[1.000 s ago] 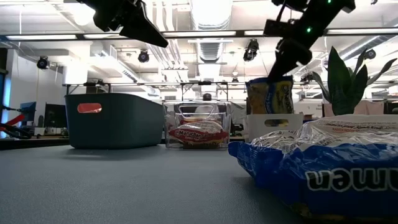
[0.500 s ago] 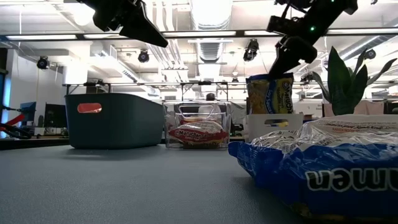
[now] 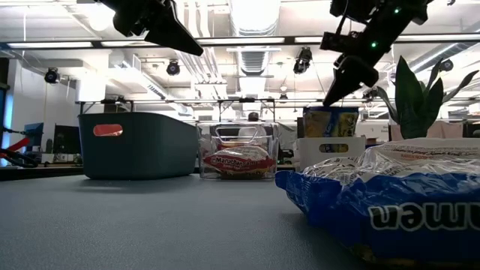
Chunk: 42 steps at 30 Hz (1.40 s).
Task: Sort Maruchan noodles
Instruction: Put the blue noodle pack into the white bin
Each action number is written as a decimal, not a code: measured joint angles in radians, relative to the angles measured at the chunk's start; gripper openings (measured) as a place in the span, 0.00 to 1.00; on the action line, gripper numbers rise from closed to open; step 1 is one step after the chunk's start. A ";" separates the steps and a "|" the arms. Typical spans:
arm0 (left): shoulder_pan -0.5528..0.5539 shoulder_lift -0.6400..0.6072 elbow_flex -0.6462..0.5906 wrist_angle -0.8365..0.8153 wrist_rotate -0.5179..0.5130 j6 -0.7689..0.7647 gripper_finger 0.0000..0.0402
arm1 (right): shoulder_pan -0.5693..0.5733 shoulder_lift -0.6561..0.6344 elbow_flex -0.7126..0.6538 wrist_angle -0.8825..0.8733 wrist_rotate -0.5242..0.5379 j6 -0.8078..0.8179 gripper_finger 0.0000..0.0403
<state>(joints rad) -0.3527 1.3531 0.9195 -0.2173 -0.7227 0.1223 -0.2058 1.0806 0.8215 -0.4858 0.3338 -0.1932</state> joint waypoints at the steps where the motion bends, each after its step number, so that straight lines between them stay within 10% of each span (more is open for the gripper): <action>1: 0.000 0.000 0.000 0.000 0.000 0.000 0.00 | 0.000 0.002 0.000 -0.001 0.006 0.005 0.14; 17: 0.000 0.000 0.000 0.000 0.000 -0.042 0.00 | 0.038 -0.047 0.161 -0.106 0.001 0.318 0.19; 21: 0.000 0.000 0.000 0.000 0.037 -0.113 0.00 | 0.089 -0.045 0.199 -0.137 -0.148 0.485 0.17; 25: -0.019 0.026 0.000 0.010 0.109 -0.198 0.00 | 0.179 -0.045 0.188 -0.105 -0.311 0.588 0.14; 42: -0.187 0.104 0.031 0.113 0.082 -0.215 0.00 | 0.669 0.224 0.289 0.027 -0.204 0.856 0.03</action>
<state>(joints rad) -0.5401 1.4575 0.9508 -0.1040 -0.6408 -0.0925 0.4628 1.3049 1.1101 -0.4591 0.1299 0.6632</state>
